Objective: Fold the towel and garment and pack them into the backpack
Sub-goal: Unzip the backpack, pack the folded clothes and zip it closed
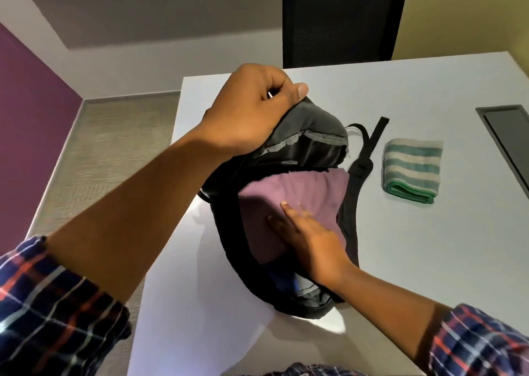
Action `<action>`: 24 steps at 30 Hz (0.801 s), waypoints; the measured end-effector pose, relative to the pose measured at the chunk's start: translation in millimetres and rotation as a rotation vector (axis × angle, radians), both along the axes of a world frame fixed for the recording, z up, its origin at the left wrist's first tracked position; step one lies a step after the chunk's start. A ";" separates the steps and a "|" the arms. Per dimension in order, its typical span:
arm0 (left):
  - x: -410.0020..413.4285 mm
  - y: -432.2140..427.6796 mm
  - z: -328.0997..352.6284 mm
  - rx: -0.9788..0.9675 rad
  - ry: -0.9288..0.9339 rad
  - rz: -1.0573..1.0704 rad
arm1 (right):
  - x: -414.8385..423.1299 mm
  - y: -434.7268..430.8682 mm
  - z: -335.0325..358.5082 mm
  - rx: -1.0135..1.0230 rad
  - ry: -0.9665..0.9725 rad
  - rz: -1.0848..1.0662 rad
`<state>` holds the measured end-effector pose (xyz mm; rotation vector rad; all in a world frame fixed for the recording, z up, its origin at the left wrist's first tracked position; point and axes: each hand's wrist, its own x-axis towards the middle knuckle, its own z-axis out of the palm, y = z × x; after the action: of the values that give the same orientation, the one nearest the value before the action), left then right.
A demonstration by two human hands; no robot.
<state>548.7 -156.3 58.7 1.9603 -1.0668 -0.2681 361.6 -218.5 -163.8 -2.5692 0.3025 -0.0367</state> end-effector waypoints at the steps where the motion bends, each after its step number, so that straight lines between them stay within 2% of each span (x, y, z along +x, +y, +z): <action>1: -0.5 0.8 1.1 0.004 -0.001 -0.002 | 6.5 1.4 -8.9 -0.053 0.060 0.073; 3: -0.1 3.7 0.9 0.028 -0.017 -0.004 | 13.0 -0.7 -28.5 -0.145 0.232 0.216; 5: 0.8 8.3 -1.6 0.064 -0.035 -0.007 | 12.5 -5.2 -29.6 -0.049 0.303 0.172; 9: 0.7 16.0 -8.2 0.005 0.014 -0.030 | 15.8 -21.5 -19.2 -0.111 0.015 -0.074; 12: -3.1 17.1 -9.7 -0.014 0.070 -0.050 | 21.1 -38.4 -30.5 -0.094 0.106 -0.235; 16: -7.0 17.2 -9.2 0.037 0.090 -0.039 | 28.1 -38.2 -44.4 -0.161 0.242 -0.088; 19: -6.7 17.6 -11.4 0.046 0.066 -0.039 | 34.2 -30.9 -49.9 -0.160 0.300 -0.092; 24: -3.2 20.6 -16.4 0.003 -0.079 -0.039 | 32.9 -22.0 -62.4 -0.212 0.387 -0.091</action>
<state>545.6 -135.7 42.3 1.9686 -1.1565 -0.2151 394.5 -240.5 -226.2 -2.7592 0.5878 0.4201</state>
